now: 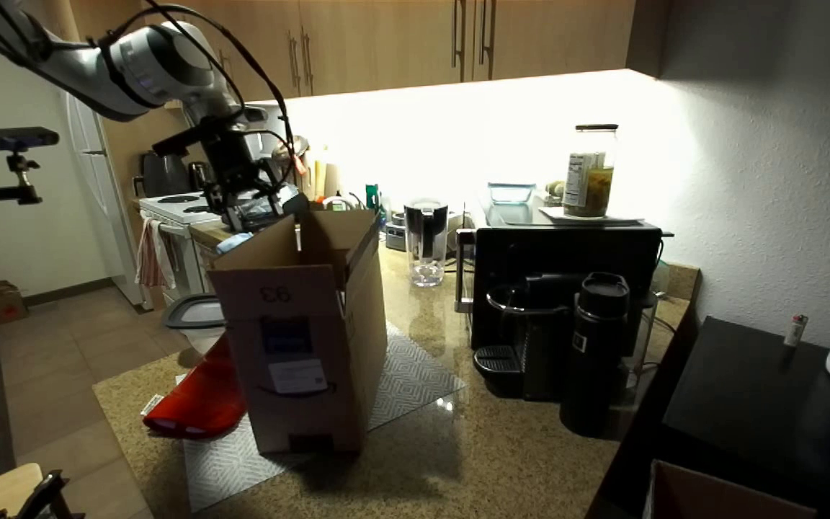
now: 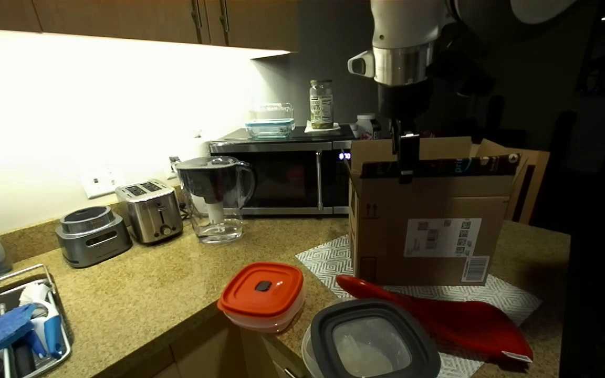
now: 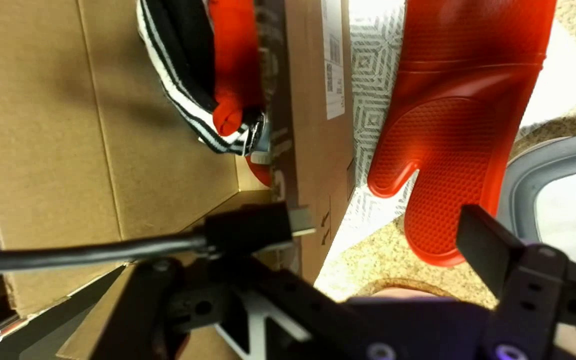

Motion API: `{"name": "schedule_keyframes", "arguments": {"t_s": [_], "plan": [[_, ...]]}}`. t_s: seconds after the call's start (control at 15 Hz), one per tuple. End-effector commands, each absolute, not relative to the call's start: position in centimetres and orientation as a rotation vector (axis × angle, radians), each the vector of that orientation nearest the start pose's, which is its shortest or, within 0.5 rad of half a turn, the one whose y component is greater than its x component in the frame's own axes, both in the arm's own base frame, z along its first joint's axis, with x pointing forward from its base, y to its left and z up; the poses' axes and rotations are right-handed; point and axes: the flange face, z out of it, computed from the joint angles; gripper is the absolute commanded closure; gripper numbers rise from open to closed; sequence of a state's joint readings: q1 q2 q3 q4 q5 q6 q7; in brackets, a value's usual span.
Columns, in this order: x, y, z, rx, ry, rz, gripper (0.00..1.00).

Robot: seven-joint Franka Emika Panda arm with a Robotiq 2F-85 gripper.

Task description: Remove the red oven mitt from the brown box and put it on the table.

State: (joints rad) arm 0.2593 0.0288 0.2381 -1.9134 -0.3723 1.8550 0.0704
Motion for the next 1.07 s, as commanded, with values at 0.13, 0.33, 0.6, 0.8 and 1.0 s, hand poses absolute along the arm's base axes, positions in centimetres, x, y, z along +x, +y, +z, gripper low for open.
{"name": "schedule_keyframes", "arguments": {"t_s": [0.13,0.33,0.6,0.8,1.0], "plan": [[47.7,22.8,50.7,-3.304,-0.907,-0.11,0.0],[46.6,21.8,52.3,-3.291,-0.797,-0.122,0.0],[45.5,19.7,54.6,-3.281,-0.613,-0.138,0.0],[44.8,18.0,55.9,-3.271,-0.461,-0.143,0.0],[44.2,16.7,56.9,-3.267,-0.297,-0.144,0.0]]}}
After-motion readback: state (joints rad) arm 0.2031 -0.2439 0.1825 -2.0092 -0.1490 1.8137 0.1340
